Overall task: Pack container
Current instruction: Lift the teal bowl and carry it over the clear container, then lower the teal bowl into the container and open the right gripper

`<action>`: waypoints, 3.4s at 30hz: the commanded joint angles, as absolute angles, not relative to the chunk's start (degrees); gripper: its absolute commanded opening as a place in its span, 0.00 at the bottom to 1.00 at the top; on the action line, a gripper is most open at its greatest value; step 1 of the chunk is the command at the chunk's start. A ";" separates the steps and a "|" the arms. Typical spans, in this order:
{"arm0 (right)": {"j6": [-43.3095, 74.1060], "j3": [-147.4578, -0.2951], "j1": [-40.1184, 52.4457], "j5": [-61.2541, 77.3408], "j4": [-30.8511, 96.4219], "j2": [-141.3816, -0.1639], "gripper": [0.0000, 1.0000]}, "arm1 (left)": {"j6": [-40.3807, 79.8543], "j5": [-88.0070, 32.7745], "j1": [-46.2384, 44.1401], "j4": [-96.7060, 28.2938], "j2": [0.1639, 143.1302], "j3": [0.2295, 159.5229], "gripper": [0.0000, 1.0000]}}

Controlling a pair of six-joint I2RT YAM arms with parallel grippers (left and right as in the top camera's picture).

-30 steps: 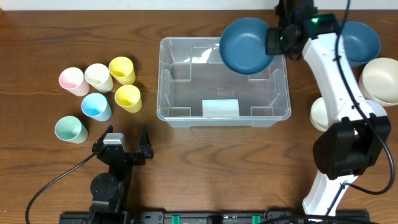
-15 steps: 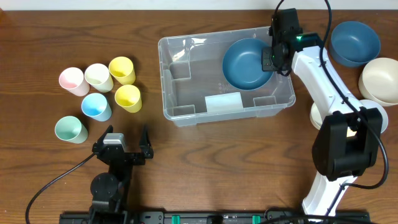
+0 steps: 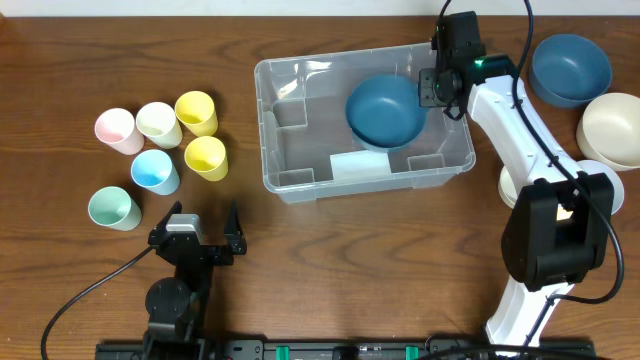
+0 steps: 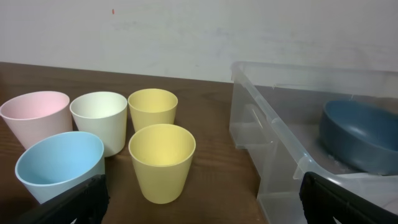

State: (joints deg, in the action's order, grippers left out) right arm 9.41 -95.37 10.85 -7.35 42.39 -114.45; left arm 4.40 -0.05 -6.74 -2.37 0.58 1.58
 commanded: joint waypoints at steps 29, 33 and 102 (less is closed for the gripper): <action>1.41 -95.66 19.00 8.43 47.77 -106.54 0.32 | 3.66 0.40 -6.39 -4.23 0.23 0.23 0.98; 0.56 -95.66 22.11 8.43 47.22 -109.51 0.32 | 3.66 0.40 -6.39 -4.23 0.23 0.23 0.98; 3.03 -110.24 22.79 1.87 57.04 -113.69 0.37 | 3.66 0.40 -6.39 -4.23 0.23 0.23 0.98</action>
